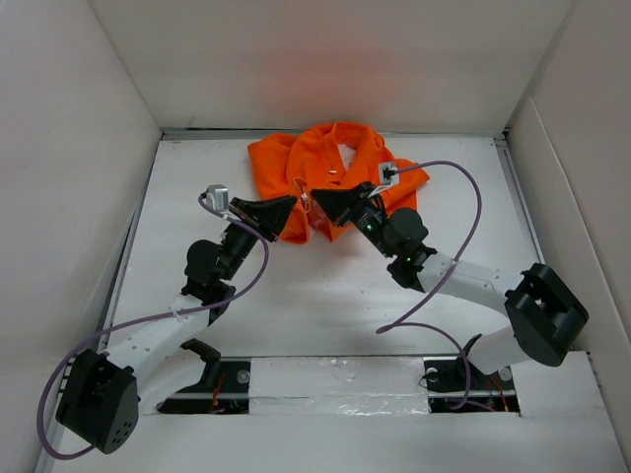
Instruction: Zip up the jacket
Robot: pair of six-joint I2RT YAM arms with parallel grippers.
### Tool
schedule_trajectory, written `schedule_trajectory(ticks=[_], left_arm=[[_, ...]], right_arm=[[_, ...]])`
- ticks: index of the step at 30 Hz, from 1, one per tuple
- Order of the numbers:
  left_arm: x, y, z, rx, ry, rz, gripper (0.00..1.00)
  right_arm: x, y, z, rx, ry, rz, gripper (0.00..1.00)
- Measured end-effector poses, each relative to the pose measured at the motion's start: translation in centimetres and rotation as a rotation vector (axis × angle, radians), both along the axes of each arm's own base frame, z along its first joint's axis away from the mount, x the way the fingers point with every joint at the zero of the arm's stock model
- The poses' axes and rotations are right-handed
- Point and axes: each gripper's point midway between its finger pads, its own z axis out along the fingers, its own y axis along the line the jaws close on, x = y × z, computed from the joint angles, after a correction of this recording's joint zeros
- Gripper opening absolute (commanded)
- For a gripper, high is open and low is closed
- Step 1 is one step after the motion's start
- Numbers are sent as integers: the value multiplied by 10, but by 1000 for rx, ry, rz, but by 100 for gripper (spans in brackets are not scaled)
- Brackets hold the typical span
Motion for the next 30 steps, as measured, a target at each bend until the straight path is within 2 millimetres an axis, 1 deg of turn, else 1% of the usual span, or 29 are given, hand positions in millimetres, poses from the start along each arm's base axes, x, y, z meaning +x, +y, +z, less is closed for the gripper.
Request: schedule_trajectory(ticks=[6,16,20,30], left_arm=[[1,1,1,-9,5,6,0],[7,1,-8,-15,51,16,0],[9,1,-12,-17,69,23,0],[11,0,-15,-19,83,23,0]], right_arm=[[-1,-1,5,10,-12,-9,0],[0,-2,5,1,-23,-21,0],[-2,-2,9,-3,-37,-28,0],[-5,-1,11,-5,-48,-32,0]])
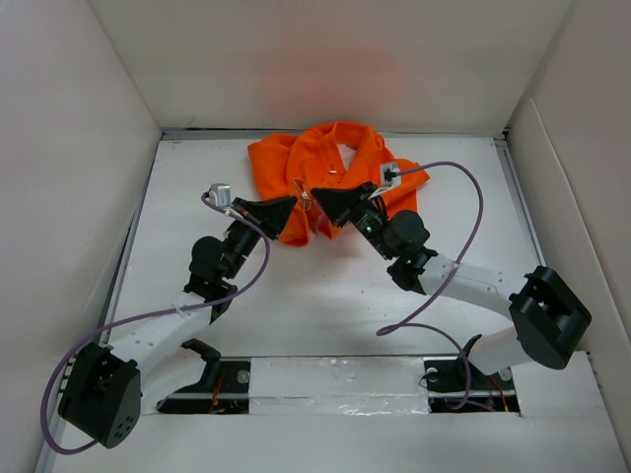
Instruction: Zip up the jacket
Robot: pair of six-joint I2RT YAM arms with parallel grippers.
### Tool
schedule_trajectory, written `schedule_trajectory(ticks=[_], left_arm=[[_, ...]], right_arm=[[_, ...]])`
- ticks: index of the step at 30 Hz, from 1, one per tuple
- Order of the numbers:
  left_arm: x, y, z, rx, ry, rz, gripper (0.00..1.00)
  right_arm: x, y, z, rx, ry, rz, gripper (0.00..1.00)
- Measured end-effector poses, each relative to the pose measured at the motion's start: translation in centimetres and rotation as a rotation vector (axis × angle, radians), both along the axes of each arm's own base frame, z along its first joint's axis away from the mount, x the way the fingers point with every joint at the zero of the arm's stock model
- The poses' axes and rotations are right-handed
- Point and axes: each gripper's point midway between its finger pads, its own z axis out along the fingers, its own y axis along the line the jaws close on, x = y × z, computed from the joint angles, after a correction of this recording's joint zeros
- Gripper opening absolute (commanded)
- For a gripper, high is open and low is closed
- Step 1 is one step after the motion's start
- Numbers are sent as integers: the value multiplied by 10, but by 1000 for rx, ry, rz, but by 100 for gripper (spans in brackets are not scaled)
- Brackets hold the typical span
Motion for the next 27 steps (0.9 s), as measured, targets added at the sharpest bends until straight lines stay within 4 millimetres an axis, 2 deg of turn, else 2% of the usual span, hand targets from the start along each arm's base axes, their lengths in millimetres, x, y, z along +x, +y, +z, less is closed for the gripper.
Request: schedule_trajectory(ticks=[27], left_arm=[[-4,-4,-1,15,-8,-29,0]], right_arm=[[0,1,4,-4,-9,4,0]])
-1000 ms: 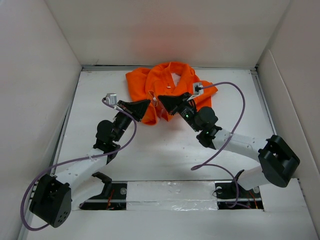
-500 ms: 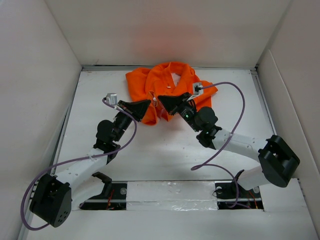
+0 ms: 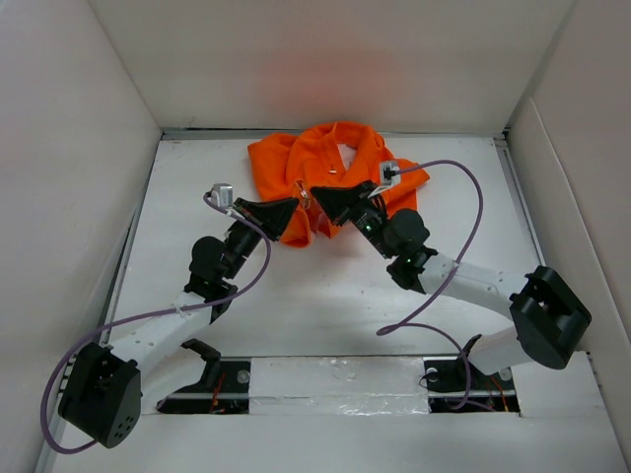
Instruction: Zip up the jacket
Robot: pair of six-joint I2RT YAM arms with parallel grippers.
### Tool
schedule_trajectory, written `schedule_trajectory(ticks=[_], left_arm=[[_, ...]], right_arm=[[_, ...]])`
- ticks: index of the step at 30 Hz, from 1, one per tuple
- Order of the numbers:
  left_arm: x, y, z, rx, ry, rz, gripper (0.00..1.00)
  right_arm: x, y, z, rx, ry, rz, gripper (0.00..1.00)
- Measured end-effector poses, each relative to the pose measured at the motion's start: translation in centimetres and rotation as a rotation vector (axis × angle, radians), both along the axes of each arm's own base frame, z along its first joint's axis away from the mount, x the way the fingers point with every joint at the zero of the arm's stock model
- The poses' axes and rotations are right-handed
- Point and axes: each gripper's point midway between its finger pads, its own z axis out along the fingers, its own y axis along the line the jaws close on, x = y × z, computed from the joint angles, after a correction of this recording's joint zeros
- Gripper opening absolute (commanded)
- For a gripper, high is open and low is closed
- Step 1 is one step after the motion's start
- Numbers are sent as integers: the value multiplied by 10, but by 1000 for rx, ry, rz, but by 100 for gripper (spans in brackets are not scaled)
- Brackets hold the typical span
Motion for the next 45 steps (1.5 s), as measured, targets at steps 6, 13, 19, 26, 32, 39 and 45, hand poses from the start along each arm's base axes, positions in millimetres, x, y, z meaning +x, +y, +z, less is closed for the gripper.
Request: schedule_trajectory(ticks=[6,13,19,26,32,39,45], left_arm=[[-3,0,3,10,-20,-7,0],[-9,4,13,0,-50,-2,0],[-12,8,20,-14,-63,10,0],[-11,8,18,-12,-51,9,0],[-10,7,16,-15,-39,11,0],[-8,8,15,-18,-32,19,0],[-7,7,13,-18,-25,17,0]], right_arm=[[-1,2,4,3,-7,11,0],[-2,4,5,0,-9,23,0],[-2,5,2,-13,-4,23,0],[-5,6,4,-21,-16,22,0],[-7,3,10,-19,-32,13,0],[-7,2,11,-19,-37,5,0],[-7,2,11,-19,-37,5,0]])
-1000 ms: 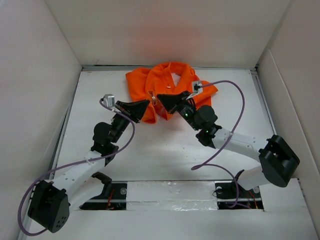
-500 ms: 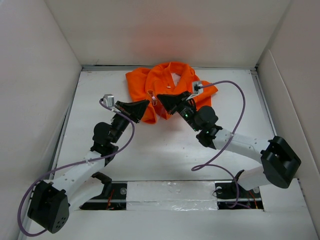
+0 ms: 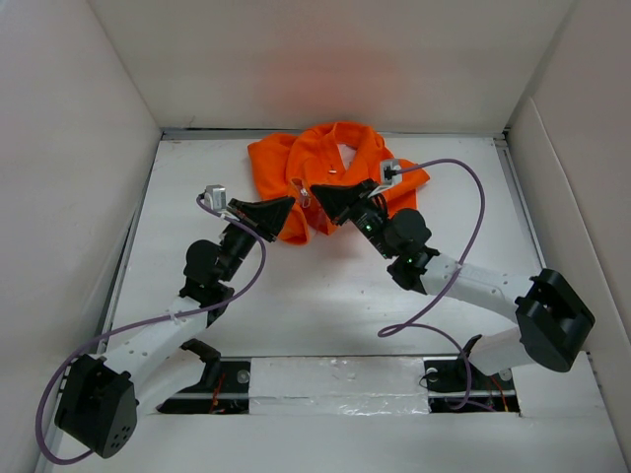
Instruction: Zip up the jacket
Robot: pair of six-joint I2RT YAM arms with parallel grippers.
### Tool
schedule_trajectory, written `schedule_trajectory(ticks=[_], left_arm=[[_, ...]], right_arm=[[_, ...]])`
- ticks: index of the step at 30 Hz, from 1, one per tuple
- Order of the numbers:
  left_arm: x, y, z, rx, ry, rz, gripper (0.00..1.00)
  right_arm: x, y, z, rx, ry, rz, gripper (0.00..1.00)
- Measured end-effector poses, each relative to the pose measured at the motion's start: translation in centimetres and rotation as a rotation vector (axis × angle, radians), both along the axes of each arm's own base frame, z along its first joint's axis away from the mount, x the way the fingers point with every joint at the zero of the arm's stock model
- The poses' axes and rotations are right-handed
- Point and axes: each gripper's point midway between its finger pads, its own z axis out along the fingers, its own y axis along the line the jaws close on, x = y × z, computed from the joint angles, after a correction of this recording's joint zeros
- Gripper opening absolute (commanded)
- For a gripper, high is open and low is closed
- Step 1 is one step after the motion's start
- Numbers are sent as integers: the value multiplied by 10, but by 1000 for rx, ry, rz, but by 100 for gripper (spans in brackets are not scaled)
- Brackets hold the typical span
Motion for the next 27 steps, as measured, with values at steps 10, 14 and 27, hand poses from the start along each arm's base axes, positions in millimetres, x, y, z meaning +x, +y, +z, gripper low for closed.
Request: schedule_trajectory(ticks=[10,14,27], left_arm=[[0,0,0,-1,-1,-1,0],[0,0,0,-1,-1,-1,0],[0,-2,-1,1,-1,-9,0]], right_arm=[[-4,3,0,-1,1,10,0],[-4,3,0,-1,1,11,0],[-4,3,-1,-5,-3,9,0]])
